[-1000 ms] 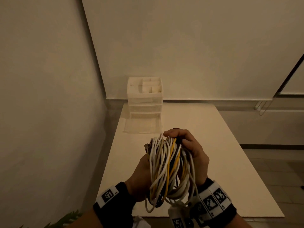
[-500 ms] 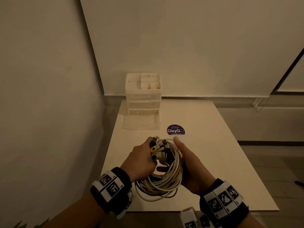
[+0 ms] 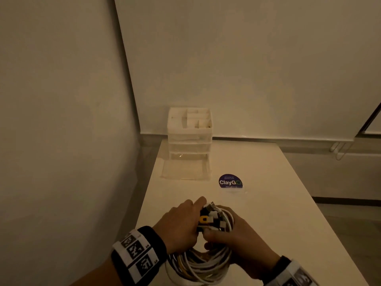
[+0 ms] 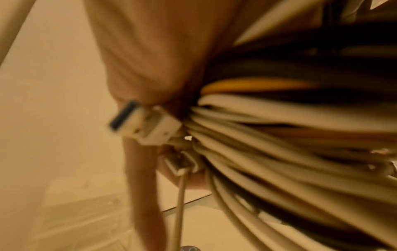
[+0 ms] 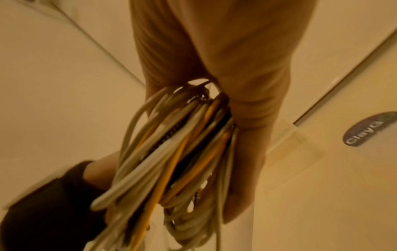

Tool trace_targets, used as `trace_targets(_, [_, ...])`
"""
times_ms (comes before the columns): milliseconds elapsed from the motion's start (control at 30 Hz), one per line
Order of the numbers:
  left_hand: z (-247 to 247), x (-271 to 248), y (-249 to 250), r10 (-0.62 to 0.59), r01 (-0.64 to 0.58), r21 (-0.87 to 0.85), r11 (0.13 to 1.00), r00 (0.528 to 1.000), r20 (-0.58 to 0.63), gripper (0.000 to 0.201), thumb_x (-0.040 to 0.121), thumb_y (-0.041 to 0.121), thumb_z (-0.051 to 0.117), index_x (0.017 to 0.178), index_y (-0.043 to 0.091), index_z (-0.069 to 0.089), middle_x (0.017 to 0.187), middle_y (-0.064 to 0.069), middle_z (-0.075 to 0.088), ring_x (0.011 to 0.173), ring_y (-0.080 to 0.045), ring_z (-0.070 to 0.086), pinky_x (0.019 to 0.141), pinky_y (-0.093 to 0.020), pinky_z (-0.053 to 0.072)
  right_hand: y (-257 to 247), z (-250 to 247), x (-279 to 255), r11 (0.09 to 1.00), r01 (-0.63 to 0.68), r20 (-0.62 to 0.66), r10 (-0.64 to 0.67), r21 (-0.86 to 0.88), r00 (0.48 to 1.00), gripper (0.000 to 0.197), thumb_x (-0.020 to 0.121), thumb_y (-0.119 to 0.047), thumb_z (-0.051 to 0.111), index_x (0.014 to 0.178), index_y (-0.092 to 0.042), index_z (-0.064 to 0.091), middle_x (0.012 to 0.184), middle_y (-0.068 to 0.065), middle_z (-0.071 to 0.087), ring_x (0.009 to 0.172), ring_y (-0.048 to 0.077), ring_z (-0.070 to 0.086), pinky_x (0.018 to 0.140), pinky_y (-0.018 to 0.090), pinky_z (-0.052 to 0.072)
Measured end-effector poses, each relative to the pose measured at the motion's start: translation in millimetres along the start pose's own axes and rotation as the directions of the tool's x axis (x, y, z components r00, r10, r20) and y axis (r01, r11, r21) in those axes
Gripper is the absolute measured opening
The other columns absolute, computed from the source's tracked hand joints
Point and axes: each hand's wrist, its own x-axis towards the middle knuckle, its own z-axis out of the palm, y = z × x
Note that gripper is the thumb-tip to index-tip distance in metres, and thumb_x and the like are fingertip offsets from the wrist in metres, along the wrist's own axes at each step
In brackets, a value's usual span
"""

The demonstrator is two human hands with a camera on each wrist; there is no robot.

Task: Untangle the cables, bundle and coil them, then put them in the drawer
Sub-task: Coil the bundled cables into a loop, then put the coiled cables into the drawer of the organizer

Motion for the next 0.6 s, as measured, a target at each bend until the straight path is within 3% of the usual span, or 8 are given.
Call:
trace_targets(100, [-8.2,2.7,0.3,0.022,-0.022,0.042,0.999,1.0,0.006,0.051,0.085,0.016,0.055,0.124,0.035,0.028,0.104,-0.003,0.045,0.085,-0.03,0.054,0.07,-0.043,0.048,2.3,-7.7,10.5,0.996,0.042,0.011,-0.041,-0.08,0.999,0.072,0.06,-0.003,0.086,0.122,-0.015,0.052,0.108,0.011,0.072,0.096,0.034,0.069,0.088,0.053,0.055])
trace_targets(233, [-15.9,16.1,6.2,0.104,-0.099,0.132,0.986,0.994,-0.026,0.053,0.085,0.013,0.057,0.121,0.036,0.027,0.109,-0.002,0.039,0.076,-0.024,0.048,0.061,-0.037,0.039,2.7,-25.3,26.0,0.987,0.053,0.01,-0.052,-0.149,0.999,0.082,0.051,-0.015,0.09,0.122,-0.019,0.049,0.111,0.006,0.072,0.102,0.026,0.069,0.093,0.047,0.053])
trace_targets(333, [-19.0,30.3,5.4,0.122,-0.122,0.103,0.987,0.993,0.0,0.053,0.082,0.007,0.058,0.117,0.036,0.031,0.11,-0.001,0.037,0.077,-0.024,0.048,0.062,-0.04,0.045,1.2,-25.2,34.0,0.969,0.047,-0.111,-0.076,-0.245,0.991,0.075,0.048,-0.02,0.087,0.113,-0.026,0.05,0.099,-0.007,0.072,0.09,0.004,0.071,0.086,0.026,0.056])
trace_targets(400, [-19.4,35.6,4.0,0.12,-0.123,0.099,0.987,0.992,0.03,0.051,0.081,0.006,0.058,0.115,0.036,0.033,0.11,-0.001,0.037,0.08,-0.026,0.051,0.066,-0.044,0.05,-0.9,-24.0,37.4,0.945,0.042,-0.133,-0.09,-0.323,0.987,0.061,0.064,-0.008,0.084,0.108,-0.029,0.048,0.096,-0.013,0.066,0.078,-0.014,0.065,0.074,0.008,0.051])
trace_targets(433, [-18.0,37.7,2.9,0.12,-0.124,0.111,0.986,0.992,0.047,0.052,0.081,0.005,0.058,0.115,0.035,0.032,0.111,-0.001,0.037,0.082,-0.028,0.052,0.066,-0.044,0.05,-0.9,-25.4,38.5,0.935,0.035,-0.111,-0.079,-0.352,0.991,0.058,0.068,-0.007,0.082,0.11,-0.029,0.047,0.096,-0.014,0.065,0.077,-0.017,0.063,0.071,0.005,0.048])
trace_targets(467, [-18.0,39.3,2.7,0.116,-0.124,0.135,0.983,0.991,0.066,0.053,0.081,0.005,0.058,0.116,0.034,0.032,0.112,-0.002,0.037,0.083,-0.028,0.053,0.066,-0.043,0.049,-2.0,-27.6,39.5,0.936,0.032,-0.069,-0.06,-0.35,0.996,0.06,0.068,-0.009,0.082,0.114,-0.028,0.049,0.098,-0.011,0.068,0.082,-0.014,0.065,0.074,0.007,0.049])
trace_targets(600, [-21.4,40.6,4.3,0.157,-0.176,0.21,0.962,0.982,0.101,0.056,0.081,0.004,0.059,0.12,0.034,0.032,0.115,-0.004,0.037,0.089,-0.028,0.052,0.063,-0.037,0.04,-3.8,-38.3,39.2,0.987,0.015,0.072,-0.003,-0.16,0.997,0.078,0.056,-0.027,0.086,0.127,-0.021,0.053,0.116,0.003,0.071,0.109,0.019,0.066,0.095,0.034,0.052])
